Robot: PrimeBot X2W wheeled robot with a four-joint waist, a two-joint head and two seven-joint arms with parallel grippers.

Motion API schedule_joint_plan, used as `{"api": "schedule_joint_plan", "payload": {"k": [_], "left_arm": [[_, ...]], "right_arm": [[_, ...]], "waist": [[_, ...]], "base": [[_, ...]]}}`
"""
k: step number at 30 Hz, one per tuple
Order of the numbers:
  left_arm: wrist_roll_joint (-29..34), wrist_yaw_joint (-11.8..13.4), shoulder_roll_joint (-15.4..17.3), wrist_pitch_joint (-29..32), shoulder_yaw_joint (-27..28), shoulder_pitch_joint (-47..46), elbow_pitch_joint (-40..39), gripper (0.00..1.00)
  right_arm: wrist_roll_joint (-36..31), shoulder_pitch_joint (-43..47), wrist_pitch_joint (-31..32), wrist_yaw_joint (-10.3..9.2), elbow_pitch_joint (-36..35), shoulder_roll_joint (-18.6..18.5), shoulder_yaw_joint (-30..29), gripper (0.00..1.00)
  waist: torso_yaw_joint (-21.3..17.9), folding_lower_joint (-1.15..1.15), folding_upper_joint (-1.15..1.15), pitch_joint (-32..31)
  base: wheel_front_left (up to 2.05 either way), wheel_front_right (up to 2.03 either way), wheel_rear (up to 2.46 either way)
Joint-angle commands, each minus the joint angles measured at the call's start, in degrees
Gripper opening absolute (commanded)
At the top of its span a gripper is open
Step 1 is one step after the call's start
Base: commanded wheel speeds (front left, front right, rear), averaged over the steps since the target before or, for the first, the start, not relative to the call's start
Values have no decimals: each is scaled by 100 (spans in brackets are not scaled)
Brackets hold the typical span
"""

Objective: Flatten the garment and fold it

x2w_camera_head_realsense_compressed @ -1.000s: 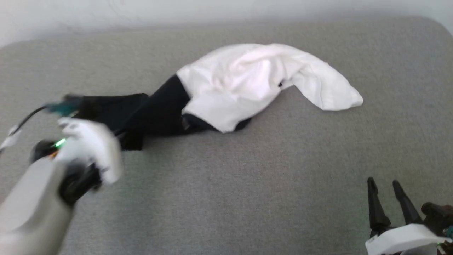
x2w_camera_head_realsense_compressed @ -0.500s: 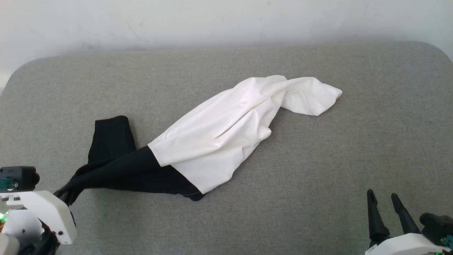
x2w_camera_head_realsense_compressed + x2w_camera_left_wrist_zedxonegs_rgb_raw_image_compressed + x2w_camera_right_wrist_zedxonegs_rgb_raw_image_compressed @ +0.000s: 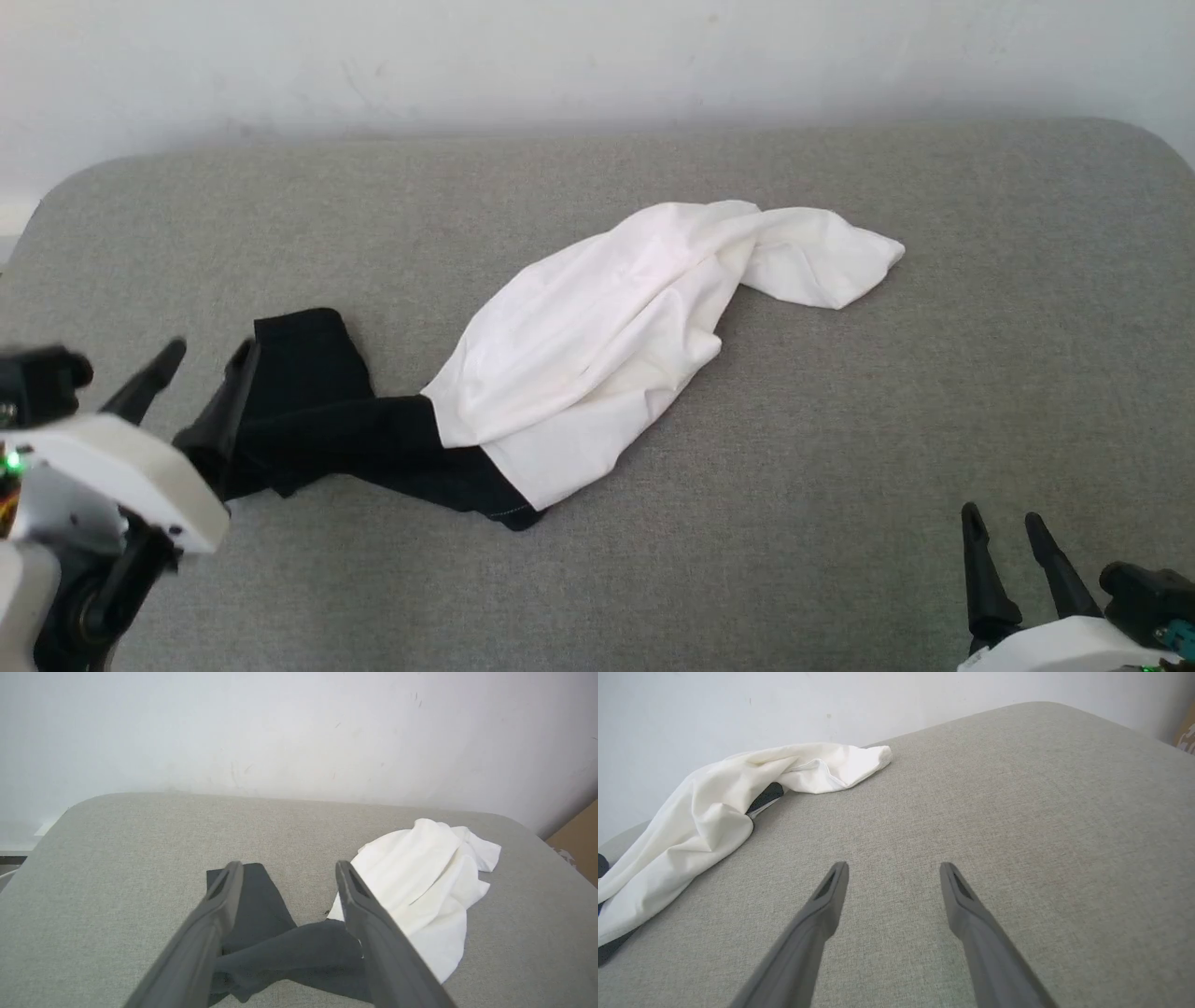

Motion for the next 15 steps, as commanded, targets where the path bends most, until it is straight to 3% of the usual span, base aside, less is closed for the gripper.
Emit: {"api": "schedule_joint_plan", "payload": {"k": [1, 10, 15], "left_arm": [[53, -44, 18, 20, -24, -166, -66, 100], [346, -455, -315, 682, -862, -1685, 311, 100], [-31, -859, -629, 1481, -1325, -2296, 918, 100]], "right_arm": [[35, -25, -15, -4, 22, 14, 18, 100], [77, -279, -73, -4, 80, 14, 227, 100], [53, -388, -98, -4, 113, 14, 225, 100]], "waist": [[20, 0, 0, 42], [-162, 0, 0, 437], [-411, 0, 0, 663]], "base": [[0, 0, 0], [0, 0, 0], [0, 0, 0]]}}
